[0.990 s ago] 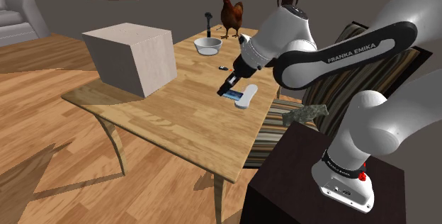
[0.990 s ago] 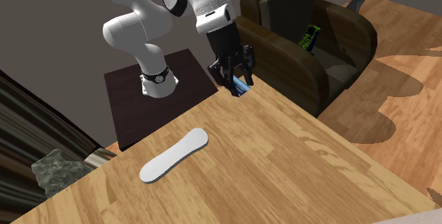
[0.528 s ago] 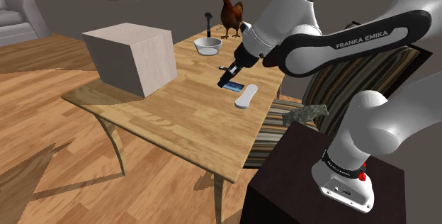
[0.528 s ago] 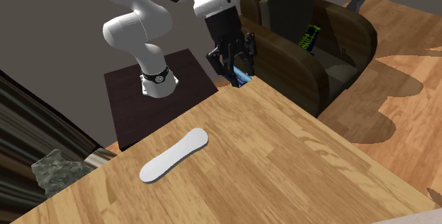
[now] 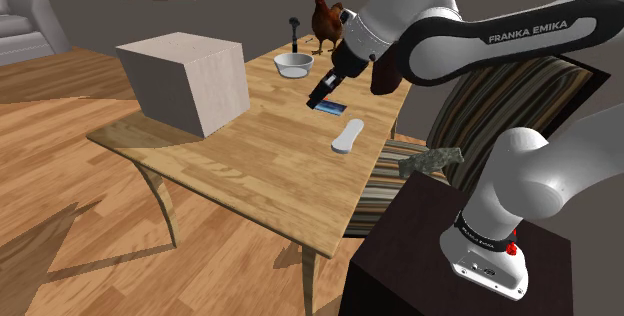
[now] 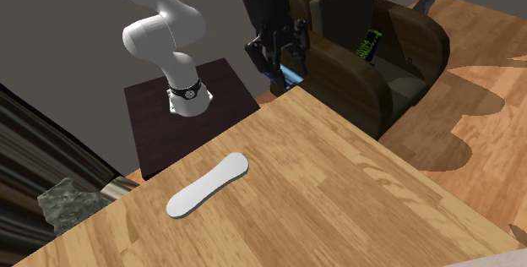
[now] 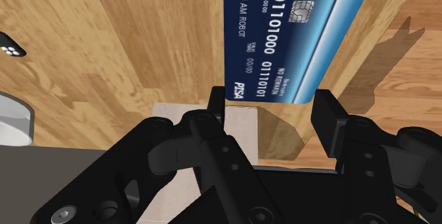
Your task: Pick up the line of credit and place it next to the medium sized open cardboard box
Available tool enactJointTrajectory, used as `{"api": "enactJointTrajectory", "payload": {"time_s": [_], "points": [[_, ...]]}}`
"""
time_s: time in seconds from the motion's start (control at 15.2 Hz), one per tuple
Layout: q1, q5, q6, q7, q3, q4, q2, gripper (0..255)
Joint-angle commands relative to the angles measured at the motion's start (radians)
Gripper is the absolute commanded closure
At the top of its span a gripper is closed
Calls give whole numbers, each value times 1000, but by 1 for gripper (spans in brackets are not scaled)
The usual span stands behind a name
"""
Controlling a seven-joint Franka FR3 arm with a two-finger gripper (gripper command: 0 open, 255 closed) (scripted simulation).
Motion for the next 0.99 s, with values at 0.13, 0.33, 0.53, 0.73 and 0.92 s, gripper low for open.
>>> {"api": "enactJointTrajectory", "payload": {"time_s": [0.13, 0.33, 0.53, 0.73, 0.92], "points": [[-2, -3, -56, -2, -6, 49, -7, 255], [-3, -5, -97, -3, -10, 88, -9, 255], [-5, -8, -137, -4, -13, 128, -8, 255], [-7, -10, -176, -5, -17, 170, -6, 255], [-9, -12, -215, -6, -20, 214, -1, 255]]}}
